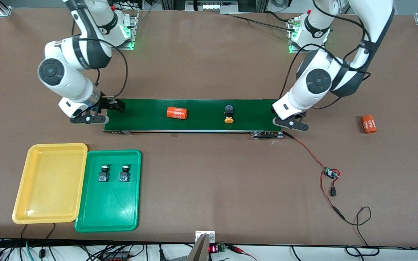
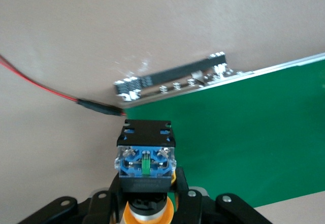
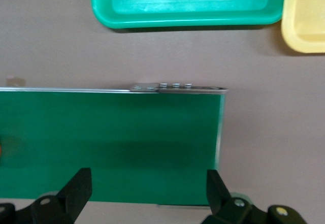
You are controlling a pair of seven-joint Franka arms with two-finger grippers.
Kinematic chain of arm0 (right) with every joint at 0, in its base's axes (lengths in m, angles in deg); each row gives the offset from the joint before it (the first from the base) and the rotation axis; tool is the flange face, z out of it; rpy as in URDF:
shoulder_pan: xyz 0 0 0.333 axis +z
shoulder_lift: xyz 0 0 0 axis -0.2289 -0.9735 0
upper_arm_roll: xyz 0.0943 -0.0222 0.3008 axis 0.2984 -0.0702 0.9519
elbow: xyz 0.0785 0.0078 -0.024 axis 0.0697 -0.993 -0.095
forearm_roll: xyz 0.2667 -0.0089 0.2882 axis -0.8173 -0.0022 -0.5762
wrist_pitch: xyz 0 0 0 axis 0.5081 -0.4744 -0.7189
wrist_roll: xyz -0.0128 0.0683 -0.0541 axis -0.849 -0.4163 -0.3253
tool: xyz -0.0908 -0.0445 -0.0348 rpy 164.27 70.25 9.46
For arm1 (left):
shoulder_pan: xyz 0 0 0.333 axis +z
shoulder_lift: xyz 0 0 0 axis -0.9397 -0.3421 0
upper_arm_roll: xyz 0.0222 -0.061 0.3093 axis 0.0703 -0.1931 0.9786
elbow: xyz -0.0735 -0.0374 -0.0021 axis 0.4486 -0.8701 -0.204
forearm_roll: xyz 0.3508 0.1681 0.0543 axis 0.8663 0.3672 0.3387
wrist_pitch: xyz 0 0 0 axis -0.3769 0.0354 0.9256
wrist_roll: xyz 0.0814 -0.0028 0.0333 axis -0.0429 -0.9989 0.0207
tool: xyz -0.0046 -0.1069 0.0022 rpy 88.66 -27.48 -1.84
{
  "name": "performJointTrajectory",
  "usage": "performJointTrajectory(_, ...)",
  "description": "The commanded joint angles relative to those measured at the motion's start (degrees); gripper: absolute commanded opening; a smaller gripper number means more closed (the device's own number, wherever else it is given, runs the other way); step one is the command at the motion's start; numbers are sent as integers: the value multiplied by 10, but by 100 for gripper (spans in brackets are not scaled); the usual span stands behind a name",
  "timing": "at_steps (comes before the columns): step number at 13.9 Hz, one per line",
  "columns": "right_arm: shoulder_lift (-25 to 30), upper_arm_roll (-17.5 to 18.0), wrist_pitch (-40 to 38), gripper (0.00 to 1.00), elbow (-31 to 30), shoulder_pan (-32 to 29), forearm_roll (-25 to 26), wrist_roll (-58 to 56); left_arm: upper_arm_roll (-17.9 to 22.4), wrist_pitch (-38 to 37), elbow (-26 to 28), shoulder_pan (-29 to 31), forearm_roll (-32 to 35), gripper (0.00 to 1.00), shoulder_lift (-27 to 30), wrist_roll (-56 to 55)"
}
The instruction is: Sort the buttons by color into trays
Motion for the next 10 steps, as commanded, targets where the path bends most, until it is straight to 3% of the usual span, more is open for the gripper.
performJointTrajectory(1, -5, -2, 34, 100, -11, 33, -8, 74, 3, -6, -18, -22, -36, 0, -36, -17)
performJointTrajectory(5, -37, -2, 82, 100, -11, 96, -8, 163, 4, -3, -18, -45, -36, 0, -46, -48)
performJointTrajectory(7, -53, -2, 109, 100, -11, 113, -8, 184, 4, 11, -19, -54, -29, 10, -59, -48)
performJointTrajectory(8, -59, -2, 115, 100, -11, 118, -7, 187, 5, 22, -19, -56, -29, 36, -61, -47)
performJointTrajectory(10, -60, -2, 117, 100, -11, 122, -5, 187, 11, 43, -20, -55, -28, 100, -60, -35)
